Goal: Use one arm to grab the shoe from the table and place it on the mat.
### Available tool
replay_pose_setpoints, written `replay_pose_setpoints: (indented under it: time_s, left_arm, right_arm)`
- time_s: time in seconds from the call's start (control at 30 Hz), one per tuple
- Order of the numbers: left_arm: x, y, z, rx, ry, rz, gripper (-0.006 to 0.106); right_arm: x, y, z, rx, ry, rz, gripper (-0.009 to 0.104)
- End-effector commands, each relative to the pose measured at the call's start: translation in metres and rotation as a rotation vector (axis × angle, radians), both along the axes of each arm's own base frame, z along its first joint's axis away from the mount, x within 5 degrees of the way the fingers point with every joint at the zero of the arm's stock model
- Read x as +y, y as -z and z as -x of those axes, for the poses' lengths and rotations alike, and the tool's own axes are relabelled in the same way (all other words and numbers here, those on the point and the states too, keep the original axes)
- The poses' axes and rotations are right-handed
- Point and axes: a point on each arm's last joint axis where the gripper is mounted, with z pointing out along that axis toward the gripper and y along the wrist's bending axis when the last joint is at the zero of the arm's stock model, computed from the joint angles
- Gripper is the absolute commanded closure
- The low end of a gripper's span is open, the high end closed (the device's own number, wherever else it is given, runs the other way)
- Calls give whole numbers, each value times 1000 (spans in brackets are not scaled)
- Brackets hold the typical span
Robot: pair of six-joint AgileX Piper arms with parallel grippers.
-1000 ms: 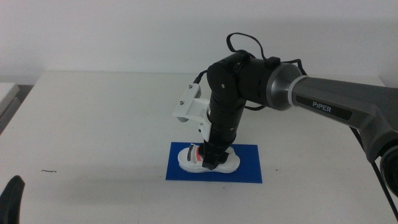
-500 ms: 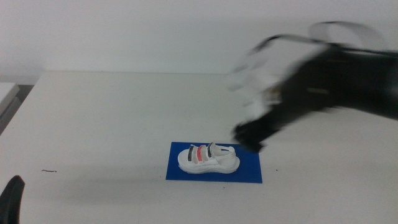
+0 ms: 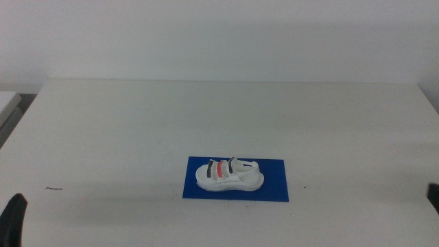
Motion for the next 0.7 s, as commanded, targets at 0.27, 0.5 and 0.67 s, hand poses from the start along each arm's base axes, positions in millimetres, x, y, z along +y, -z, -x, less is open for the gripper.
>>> replay_pose_setpoints:
  time_s: [0.27, 0.5, 0.67]
  left_arm:
    - [0, 0, 0, -1, -2, 4, 7]
    - [0, 0, 0, -1, -2, 4, 7]
    - [0, -1, 0, -4, -2, 4, 7]
  right_arm:
    - [-8, 48, 53, -213, 39, -45, 3]
    - [-9, 54, 61, -277, 41, -50, 3]
    - [-9, 54, 61, -280, 40, -45, 3]
